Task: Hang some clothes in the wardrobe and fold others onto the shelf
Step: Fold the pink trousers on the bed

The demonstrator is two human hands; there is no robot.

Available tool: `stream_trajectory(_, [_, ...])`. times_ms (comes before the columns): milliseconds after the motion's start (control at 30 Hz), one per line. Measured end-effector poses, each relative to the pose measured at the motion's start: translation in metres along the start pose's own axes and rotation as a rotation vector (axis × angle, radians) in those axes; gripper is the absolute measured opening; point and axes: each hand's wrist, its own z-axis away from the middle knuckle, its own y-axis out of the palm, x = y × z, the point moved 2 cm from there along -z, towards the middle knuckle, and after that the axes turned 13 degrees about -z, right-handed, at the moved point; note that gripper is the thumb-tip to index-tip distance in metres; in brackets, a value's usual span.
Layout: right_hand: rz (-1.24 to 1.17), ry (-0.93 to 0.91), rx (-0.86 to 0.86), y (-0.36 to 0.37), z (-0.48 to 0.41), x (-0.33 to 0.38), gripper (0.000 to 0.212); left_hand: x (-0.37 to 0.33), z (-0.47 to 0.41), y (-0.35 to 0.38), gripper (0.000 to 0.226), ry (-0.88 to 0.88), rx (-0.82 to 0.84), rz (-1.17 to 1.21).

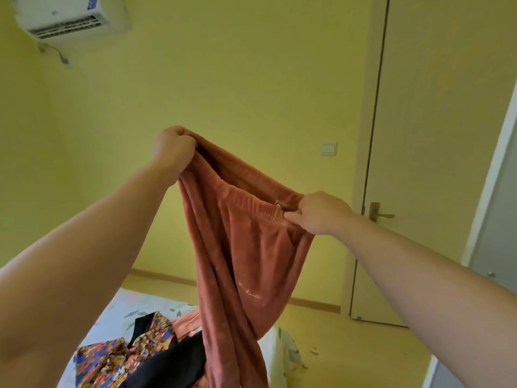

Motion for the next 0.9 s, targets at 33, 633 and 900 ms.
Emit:
stream_trajectory(33, [0.000, -0.017, -0.035, -0.010, -0.007, 0.001, 0.051, 0.006, -0.004, -0.005, 0.025, -0.017, -0.027, -0.046])
stream_trajectory(633, [-0.176, -0.111, -0.146, -0.066, -0.035, 0.033, 0.034, 0.041, -0.005, -0.031, 0.041, 0.153, 0.316, -0.483])
stream_trajectory(900, [-0.044, -0.227, -0.075, -0.063, -0.027, 0.013, 0.048, 0.061, 0.000, -0.028, 0.024, -0.030, 0.515, -0.370])
